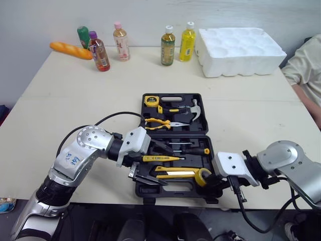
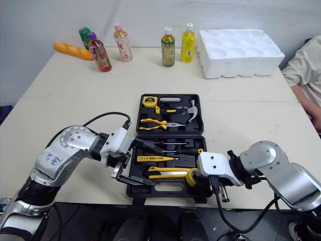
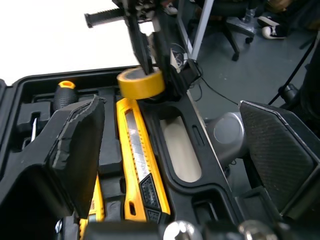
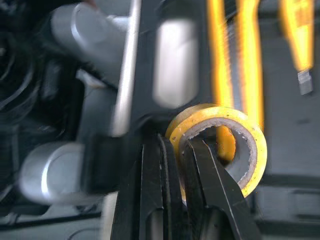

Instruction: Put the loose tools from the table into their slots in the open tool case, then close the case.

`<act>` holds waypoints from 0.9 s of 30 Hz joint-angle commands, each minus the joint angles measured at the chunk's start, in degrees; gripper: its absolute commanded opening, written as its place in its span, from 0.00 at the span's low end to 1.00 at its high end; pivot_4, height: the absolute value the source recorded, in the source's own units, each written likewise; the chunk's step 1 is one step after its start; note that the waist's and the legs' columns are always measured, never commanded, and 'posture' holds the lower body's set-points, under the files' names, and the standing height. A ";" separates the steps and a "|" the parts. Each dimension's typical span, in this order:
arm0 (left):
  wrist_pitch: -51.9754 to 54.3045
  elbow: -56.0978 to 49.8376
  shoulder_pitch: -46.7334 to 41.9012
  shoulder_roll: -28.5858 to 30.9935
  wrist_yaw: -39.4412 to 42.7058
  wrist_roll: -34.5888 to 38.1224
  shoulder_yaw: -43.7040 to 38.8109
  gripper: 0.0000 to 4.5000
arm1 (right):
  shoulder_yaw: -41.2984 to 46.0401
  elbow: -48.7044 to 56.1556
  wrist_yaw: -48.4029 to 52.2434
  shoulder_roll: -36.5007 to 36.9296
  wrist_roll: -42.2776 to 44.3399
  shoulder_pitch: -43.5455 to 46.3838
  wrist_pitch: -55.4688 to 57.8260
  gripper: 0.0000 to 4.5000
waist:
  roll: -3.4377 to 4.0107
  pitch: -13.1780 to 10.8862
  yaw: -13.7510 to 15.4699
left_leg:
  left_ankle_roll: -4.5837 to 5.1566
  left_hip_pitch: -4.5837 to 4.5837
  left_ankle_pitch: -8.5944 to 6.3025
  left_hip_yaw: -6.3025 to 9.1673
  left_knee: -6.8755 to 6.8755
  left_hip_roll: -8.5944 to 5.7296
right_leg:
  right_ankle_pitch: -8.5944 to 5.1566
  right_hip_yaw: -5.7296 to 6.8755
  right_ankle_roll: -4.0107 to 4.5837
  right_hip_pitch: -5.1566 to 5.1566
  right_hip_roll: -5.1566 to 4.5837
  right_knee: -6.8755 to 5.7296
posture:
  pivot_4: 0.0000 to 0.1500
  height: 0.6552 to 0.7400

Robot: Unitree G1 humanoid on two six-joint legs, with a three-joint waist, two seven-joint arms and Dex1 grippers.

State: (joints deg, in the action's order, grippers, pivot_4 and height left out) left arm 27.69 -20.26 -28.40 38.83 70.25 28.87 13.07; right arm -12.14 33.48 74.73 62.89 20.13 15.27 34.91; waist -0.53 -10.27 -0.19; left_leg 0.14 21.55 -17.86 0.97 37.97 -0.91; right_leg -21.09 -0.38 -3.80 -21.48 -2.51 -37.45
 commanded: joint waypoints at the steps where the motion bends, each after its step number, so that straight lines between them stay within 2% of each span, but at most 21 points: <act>1: -0.70 -2.00 -0.40 0.10 0.17 -0.11 -0.12 1.00 | 0.02 1.71 0.11 0.78 -0.38 -0.94 -1.19 0.01 | 0.00 0.00 -0.08 | 0.00 -0.01 0.00 0.00 0.00 0.00 | 0.00 0.00 0.00 0.00 0.01 -0.01 | 1.00 1.00; 7: -0.80 -1.98 -0.95 -0.60 -0.28 -0.29 0.23 1.00 | -2.21 0.62 -0.97 -0.06 -2.67 -2.22 -2.87 0.01 | 0.00 0.00 -0.04 | 0.00 -0.02 0.00 0.01 -0.01 0.01 | 0.00 0.00 0.00 0.00 0.04 -0.02 | 1.00 1.00; 9: -0.79 -1.87 -1.25 -0.75 -0.27 -0.35 0.23 1.00 | -2.02 0.39 -0.60 0.87 -3.24 -2.73 -3.41 0.20 | -0.01 0.00 -0.01 | 0.00 -0.03 0.00 0.01 0.00 0.01 | 0.00 0.00 0.00 0.00 0.04 -0.02 | 1.00 1.00; 10: -0.76 -1.72 -1.49 -0.78 -0.25 -0.32 0.15 1.00 | -0.47 1.36 0.31 1.78 -1.67 -3.27 -2.77 0.27 | 0.00 0.00 0.08 | 0.00 -0.03 0.00 0.02 -0.01 0.01 | 0.00 0.01 0.00 0.01 0.04 -0.02 | 1.00 1.00; 16: -1.08 -1.14 -1.79 -0.55 0.13 -0.34 -0.03 1.00 | 9.36 4.08 -0.22 1.74 7.57 -3.61 0.45 0.90 | -0.01 0.00 0.10 | 0.01 0.00 -0.01 0.01 -0.01 0.01 | 0.00 0.01 0.00 0.01 0.02 0.02 | 1.00 1.00; 23: -1.45 -0.18 -2.51 -1.00 0.45 -0.53 0.32 1.00 | 12.27 -1.15 -3.00 -6.51 7.96 -10.07 -9.49 0.90 | -0.03 -0.01 0.12 | 0.02 0.00 -0.01 0.01 -0.01 0.01 | 0.00 0.02 0.00 0.03 0.04 0.01 | 1.00 1.00; 27: -1.99 0.73 -2.83 -0.99 1.03 -0.84 0.32 1.00 | 11.89 -4.12 -5.52 -13.34 6.77 -12.65 -15.87 0.51 | -0.05 -0.01 0.07 | 0.00 -0.02 0.00 -0.01 0.01 0.00 | 0.00 -0.01 0.00 0.02 0.05 -0.06 | 1.00 1.00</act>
State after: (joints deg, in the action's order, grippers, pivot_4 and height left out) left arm 26.65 -19.36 -30.77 37.93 70.80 28.12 13.65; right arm -1.53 29.75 70.33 51.46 26.88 3.24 22.92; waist -0.58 -10.28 -0.11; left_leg 0.14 21.53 -17.85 0.97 37.99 -0.90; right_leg -21.09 -0.38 -3.81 -21.45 -2.46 -37.51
